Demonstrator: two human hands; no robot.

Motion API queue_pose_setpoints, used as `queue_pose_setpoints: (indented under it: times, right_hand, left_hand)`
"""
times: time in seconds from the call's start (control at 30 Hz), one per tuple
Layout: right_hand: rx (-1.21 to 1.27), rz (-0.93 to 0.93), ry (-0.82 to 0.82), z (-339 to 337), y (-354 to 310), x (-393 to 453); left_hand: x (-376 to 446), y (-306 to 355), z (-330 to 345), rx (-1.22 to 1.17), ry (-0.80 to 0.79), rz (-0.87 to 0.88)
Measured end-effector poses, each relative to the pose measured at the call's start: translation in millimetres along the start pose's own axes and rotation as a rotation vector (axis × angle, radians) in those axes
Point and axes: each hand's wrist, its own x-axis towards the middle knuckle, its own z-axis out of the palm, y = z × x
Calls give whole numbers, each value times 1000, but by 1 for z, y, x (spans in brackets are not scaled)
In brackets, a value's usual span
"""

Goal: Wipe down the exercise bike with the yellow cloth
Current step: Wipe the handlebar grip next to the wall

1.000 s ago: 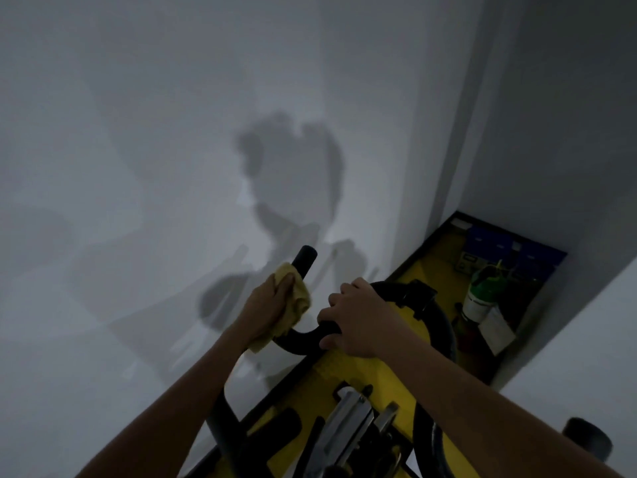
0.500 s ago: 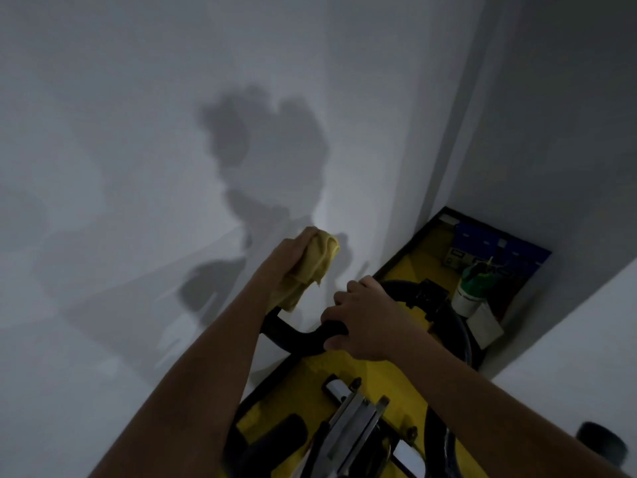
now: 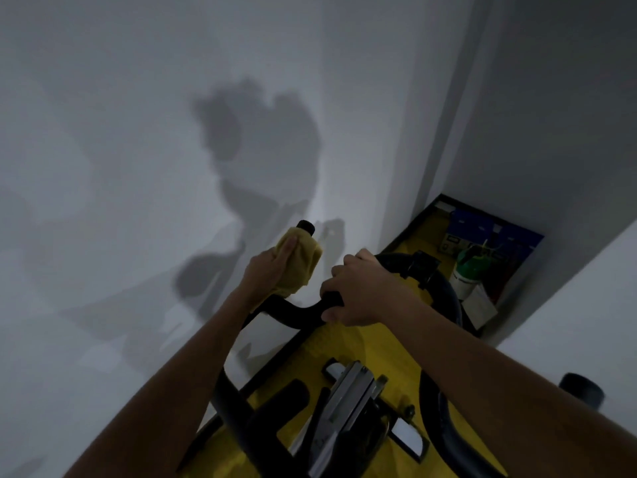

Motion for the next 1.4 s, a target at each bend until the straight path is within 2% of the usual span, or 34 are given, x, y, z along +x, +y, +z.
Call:
queue_pose_setpoints:
  times: [0.17,0.23,0.3,0.4,0.5,0.6,0.73,0.87,1.03,1.13,1.23,1.4]
  right_hand:
    - [-2,9,14,1,-1,0]
    - [1,11,13,2,-1,0]
    - [-1,10,21,3,-1,0]
    - [2,2,28,3,-2,-1]
    - [-24,-1,51,5,-2,0]
    - [-54,-2,56,6,-2,0]
    - [-43,3,58,8,-2,0]
    - [-49,8,40,7,-2,1]
    - [-32,1,22,5,-2,2]
    - [-30,-4,3,3,0,4]
    - [-28,-9,0,4,-1,5]
    - [-30,-9,-2,3,-1,5]
  left_hand:
    - [-18,-28,-6,73,-28,10]
    - [-25,-38,-10,172,-38,-3]
    - [-30,-49,-12,274,-18,62]
    - [-30,-56,-13,335,8,-15]
    - [-27,-47,-7,346,-12,47]
    - [-19,-28,1,213,55,77]
    - [-7,-5,9,296,151,204]
    - [-5,7,10,290,189,247]
    - [-6,14,-6,184,78,80]
    - [-8,8,-11,90,24,81]
    - [-17,-7,-15,-57,-15,-14]
    - [-32,-33,-24,56,-92,-74]
